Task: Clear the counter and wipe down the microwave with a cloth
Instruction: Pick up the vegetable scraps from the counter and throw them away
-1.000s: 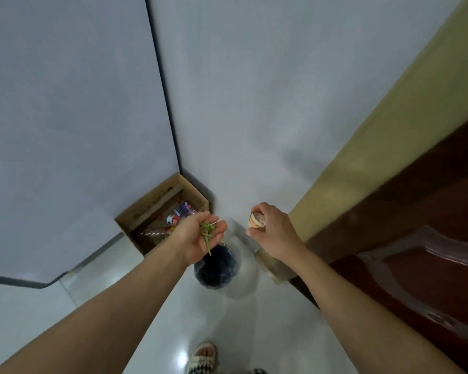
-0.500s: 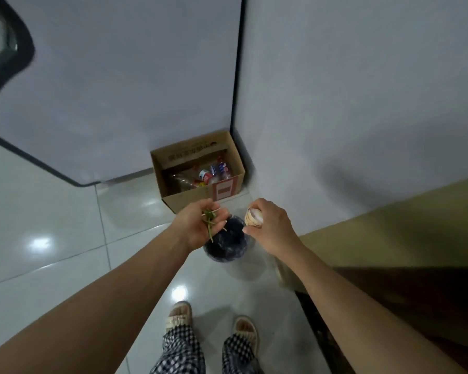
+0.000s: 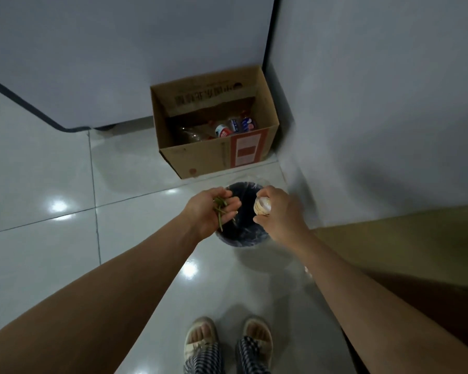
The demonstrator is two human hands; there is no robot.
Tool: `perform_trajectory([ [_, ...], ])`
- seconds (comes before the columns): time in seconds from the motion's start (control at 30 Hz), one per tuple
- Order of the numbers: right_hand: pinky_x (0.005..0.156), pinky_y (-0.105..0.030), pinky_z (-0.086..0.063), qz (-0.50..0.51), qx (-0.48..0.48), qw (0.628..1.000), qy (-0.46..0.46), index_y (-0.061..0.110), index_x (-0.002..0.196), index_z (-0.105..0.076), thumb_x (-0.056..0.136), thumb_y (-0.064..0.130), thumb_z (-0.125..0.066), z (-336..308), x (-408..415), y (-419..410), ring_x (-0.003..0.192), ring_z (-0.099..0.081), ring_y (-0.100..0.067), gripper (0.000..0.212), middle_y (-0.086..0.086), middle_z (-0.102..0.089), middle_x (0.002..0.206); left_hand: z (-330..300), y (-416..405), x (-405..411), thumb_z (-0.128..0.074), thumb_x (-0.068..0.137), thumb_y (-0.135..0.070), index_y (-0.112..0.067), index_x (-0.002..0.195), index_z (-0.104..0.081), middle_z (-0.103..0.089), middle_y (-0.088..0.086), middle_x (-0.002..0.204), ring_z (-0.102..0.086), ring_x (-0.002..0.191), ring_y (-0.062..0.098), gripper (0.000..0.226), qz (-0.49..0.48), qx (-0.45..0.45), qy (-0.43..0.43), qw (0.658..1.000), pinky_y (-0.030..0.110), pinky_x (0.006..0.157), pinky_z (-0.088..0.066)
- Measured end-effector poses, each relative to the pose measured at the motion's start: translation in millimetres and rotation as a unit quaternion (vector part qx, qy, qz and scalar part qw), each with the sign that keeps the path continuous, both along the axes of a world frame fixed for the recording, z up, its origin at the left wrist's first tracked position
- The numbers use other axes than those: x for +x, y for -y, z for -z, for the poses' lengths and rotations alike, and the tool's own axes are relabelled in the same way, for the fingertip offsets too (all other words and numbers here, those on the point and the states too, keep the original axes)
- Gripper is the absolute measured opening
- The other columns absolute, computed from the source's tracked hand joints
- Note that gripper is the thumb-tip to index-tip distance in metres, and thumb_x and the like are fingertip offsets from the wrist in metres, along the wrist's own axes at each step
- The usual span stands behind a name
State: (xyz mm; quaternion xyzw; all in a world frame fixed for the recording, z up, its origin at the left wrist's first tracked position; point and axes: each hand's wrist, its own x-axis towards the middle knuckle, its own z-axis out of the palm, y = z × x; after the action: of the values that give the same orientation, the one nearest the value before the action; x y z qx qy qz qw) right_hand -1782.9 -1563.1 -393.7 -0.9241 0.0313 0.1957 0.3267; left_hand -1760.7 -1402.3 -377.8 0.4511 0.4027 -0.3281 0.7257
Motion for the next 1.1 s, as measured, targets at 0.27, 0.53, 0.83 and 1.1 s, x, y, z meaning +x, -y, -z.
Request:
perform_trajectory([
  [0.27,0.088,-0.033,-0.046,-0.024,-0.049,0.999,0.001,0.016,0.118,-0.053,0.076,0.017,-0.076,153,5,0,0.107,-0.054,-0.022,0.048,-0.005,-0.055,0.119,155,10,11,-0.037,0.101,-0.025,-0.009,0.084,-0.054,-0.061,0.008,0.084,-0.062,0.074,0.015,0.029,0.038,0.021,0.019,0.999,0.023,0.063,-0.048],
  [0.53,0.075,-0.034,-0.048,-0.078,-0.106,0.991,0.012,0.014,0.118,-0.050,0.078,0.019,-0.074,234,13,0,0.101,-0.058,-0.028,0.046,-0.008,-0.052,0.116,239,28,19,-0.038,0.099,-0.013,-0.010,0.083,-0.054,-0.058,0.006,0.078,-0.059,0.071,0.015,0.023,0.055,0.087,0.030,0.994,0.025,0.066,-0.045],
  [0.83,0.081,-0.041,-0.049,-0.131,-0.168,0.976,-0.037,0.011,0.127,-0.042,0.080,0.022,-0.072,251,27,-4,0.113,-0.051,-0.033,0.057,-0.013,-0.045,0.126,265,36,28,-0.040,0.098,-0.014,-0.004,0.124,-0.053,-0.061,0.009,0.106,-0.059,0.098,0.022,0.030,0.098,0.141,0.047,0.984,0.034,0.087,-0.043],
  [1.1,0.098,-0.037,-0.040,-0.120,-0.136,0.981,-0.067,0.013,0.135,-0.037,0.081,0.022,-0.070,209,15,2,0.125,-0.039,-0.029,0.064,-0.009,-0.041,0.136,222,33,19,-0.052,0.093,-0.015,-0.017,0.140,-0.040,-0.050,0.014,0.133,-0.052,0.116,0.031,0.049,0.230,0.273,0.062,0.932,0.044,0.102,-0.043],
])
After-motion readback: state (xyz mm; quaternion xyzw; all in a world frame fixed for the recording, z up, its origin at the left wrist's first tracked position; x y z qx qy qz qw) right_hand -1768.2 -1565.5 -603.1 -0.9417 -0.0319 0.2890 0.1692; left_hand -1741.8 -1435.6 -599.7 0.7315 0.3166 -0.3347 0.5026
